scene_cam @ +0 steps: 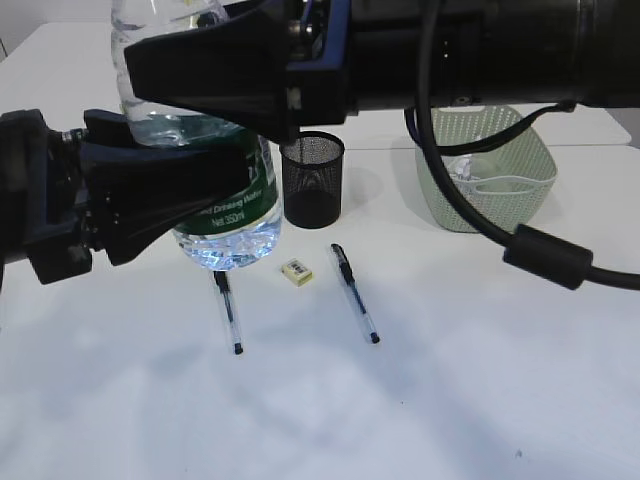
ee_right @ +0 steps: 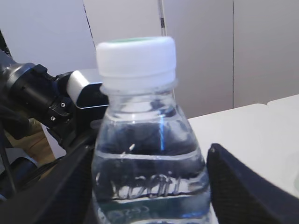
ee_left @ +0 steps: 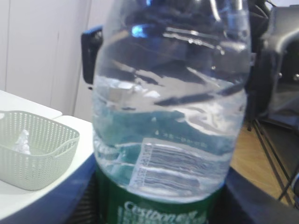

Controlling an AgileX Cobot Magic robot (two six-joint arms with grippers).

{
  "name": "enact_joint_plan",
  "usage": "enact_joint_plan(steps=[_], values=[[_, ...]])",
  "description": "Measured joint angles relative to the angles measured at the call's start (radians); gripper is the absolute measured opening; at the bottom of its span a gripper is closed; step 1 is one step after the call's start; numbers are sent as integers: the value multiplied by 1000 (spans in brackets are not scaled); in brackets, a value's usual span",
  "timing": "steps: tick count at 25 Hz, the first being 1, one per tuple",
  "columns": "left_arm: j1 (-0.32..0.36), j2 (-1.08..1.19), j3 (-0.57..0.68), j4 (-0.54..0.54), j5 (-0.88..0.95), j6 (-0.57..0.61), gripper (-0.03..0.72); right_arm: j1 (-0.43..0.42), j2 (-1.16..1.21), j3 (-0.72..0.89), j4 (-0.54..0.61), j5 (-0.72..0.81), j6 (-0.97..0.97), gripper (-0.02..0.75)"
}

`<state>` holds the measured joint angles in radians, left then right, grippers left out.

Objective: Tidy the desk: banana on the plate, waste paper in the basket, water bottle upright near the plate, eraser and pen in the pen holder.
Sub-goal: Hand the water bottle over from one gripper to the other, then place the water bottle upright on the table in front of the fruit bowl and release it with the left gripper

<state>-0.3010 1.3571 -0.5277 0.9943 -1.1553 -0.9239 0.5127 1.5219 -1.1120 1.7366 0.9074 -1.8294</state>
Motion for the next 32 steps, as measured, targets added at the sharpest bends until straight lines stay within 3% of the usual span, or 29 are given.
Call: enact_joint_plan(steps=[7, 12, 16, 22, 32], values=[[51, 2, 0, 6, -2, 14, 409, 0, 0, -1, -7, -27, 29, 545], [127, 2, 2, 28, 1, 14, 409, -2, -2, -7, -107, -44, 114, 546], [204, 4, 2, -42, 42, 12, 405, 7, -4, -7, -347, -28, 288, 546], [289, 4, 2, -51, 47, 10, 404, 7, -14, -13, -780, -185, 708, 546], [320, 4, 2, -51, 129, 60, 404, 7, -15, -29, -1628, -137, 1605, 546]])
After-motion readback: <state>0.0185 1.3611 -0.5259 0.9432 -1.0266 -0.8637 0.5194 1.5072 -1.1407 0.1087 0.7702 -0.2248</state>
